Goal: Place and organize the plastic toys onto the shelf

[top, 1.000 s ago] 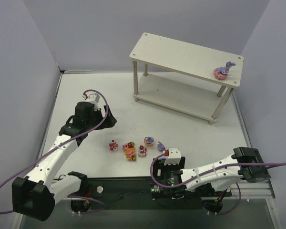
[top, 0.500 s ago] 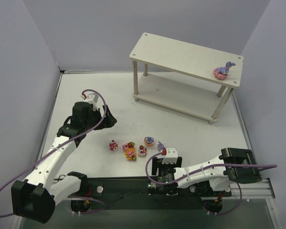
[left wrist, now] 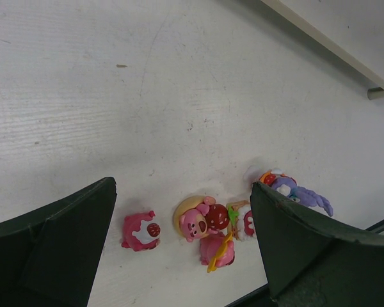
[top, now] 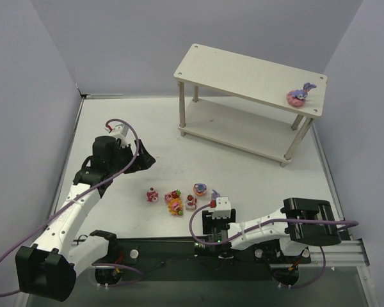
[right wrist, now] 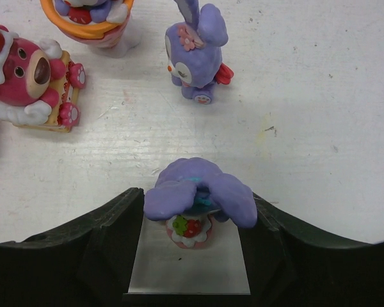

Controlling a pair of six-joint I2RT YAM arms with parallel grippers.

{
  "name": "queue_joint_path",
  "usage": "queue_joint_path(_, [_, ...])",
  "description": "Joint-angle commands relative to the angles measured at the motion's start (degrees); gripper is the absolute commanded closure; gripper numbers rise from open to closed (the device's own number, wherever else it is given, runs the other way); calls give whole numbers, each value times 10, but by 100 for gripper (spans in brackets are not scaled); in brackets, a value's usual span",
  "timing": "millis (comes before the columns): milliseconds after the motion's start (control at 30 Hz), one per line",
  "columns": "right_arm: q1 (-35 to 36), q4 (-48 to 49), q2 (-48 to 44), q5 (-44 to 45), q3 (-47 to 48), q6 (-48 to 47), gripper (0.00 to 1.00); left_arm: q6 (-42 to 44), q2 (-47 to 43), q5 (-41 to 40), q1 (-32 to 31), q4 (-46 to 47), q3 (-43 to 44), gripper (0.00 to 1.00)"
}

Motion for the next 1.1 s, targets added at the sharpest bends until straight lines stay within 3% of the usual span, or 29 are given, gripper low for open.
queue_joint_path(0, [-3,-11,4,32,16,-9,43,-10,-14,20,6,31,10,4])
queue_joint_path(300, [-4,-17,-13,42,7,-8,44,-11,-14,26,13,36,8,4])
queue_joint_path(567, [-12,-17,-6,39,6,0,55,-16,-13,39,22,42,4,4])
queue_joint_path(667, [-12,-17,-10,41,6,-7,62,-16,-13,40,25,43,4,4])
queue_joint_path(800, [-15,-28,-25,41,15,-24,100,-17,-14,43,29,43,5,4])
queue_joint_path(1067, [-22,-108,-92,61,78,-85,100,-20,-18,60,40,48,5,4])
